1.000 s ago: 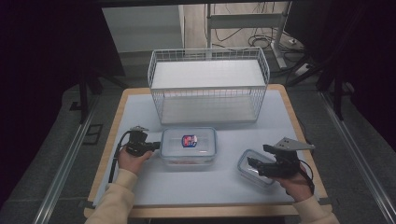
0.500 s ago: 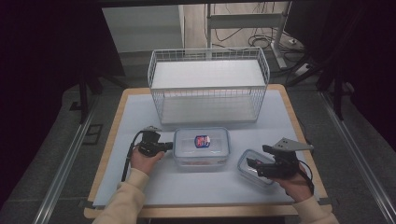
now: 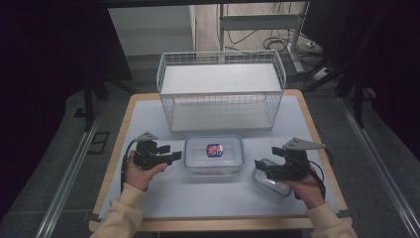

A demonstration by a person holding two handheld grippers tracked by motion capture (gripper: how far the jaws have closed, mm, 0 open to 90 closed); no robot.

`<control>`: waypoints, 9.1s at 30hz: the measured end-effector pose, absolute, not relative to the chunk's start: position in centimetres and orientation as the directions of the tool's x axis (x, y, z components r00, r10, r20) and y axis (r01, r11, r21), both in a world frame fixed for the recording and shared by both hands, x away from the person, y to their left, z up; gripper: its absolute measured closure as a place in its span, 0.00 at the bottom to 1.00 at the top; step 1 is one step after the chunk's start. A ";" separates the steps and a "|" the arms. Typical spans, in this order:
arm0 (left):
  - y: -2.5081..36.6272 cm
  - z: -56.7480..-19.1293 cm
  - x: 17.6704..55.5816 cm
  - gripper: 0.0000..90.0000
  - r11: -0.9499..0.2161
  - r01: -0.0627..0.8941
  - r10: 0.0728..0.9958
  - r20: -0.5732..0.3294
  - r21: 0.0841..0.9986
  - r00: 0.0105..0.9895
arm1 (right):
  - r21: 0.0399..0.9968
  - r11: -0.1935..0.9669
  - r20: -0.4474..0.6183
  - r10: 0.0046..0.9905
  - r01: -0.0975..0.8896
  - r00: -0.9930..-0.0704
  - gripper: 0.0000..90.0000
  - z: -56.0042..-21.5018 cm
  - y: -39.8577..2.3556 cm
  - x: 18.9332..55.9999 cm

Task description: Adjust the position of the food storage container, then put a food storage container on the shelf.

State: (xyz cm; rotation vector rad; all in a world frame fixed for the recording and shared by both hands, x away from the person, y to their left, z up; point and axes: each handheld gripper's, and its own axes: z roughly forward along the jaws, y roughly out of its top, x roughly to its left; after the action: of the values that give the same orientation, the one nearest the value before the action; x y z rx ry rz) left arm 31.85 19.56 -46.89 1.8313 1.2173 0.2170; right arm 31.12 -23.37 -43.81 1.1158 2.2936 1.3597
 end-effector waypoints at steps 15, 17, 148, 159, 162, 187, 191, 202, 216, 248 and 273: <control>19.5 -46.7 31.6 0.22 -0.112 0.670 0.789 -0.345 0.734 0.509 | 0.784 0.347 0.162 0.687 0.515 -0.709 0.16 -43.6 -21.0 32.7; 19.5 -46.8 31.8 0.21 -0.112 0.674 0.783 -0.353 0.730 0.512 | 0.778 0.342 0.174 0.688 0.527 -0.704 0.16 -43.7 -20.9 32.9; 18.8 -50.7 34.1 0.56 -0.062 0.786 0.565 -0.628 0.615 0.535 | 0.500 0.237 0.611 0.585 0.833 -0.533 0.55 -48.0 -20.1 38.5; 18.7 -50.6 33.9 0.57 -0.036 0.802 0.573 -0.645 0.597 0.505 | 0.490 0.206 0.619 0.601 0.847 -0.505 0.55 -47.9 -20.0 38.4; 18.6 -50.6 33.9 0.57 -0.036 0.804 0.575 -0.646 0.594 0.503 | 0.493 0.191 0.618 0.610 0.849 -0.496 0.55 -47.7 -20.1 38.2; 18.1 -46.8 33.6 0.57 -0.023 0.746 0.581 -0.598 0.666 0.552 | 0.592 0.188 0.560 0.604 0.784 -0.567 0.55 -43.9 -20.5 37.8; 17.9 -45.8 33.8 0.57 -0.024 0.733 0.584 -0.586 0.680 0.562 | 0.612 0.182 0.550 0.601 0.769 -0.580 0.55 -43.0 -20.7 37.7; 17.4 -41.8 34.5 0.57 -0.039 0.687 0.592 -0.537 0.726 0.601 | 0.668 0.161 0.525 0.590 0.727 -0.613 0.55 -39.8 -21.3 38.0; 16.9 -38.1 35.4 0.57 -0.043 0.635 0.593 -0.492 0.771 0.638 | 0.723 0.151 0.484 0.586 0.675 -0.650 0.55 -36.2 -21.8 38.6; 17.3 -29.9 43.8 0.58 -0.065 0.575 0.616 -0.421 0.816 0.666 | 0.771 0.107 0.476 0.556 0.627 -0.681 0.55 -29.3 -21.7 47.5; 18.4 -31.0 51.2 0.57 0.016 0.673 0.603 -0.544 0.739 0.583 | 0.681 0.068 0.569 0.577 0.729 -0.586 0.53 -29.0 -20.4 56.2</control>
State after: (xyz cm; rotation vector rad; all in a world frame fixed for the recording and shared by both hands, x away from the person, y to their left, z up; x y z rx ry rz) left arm 51.25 18.39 -31.01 1.6599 1.0788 -0.0759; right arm 56.16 -20.40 -28.98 1.4808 2.3981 1.6949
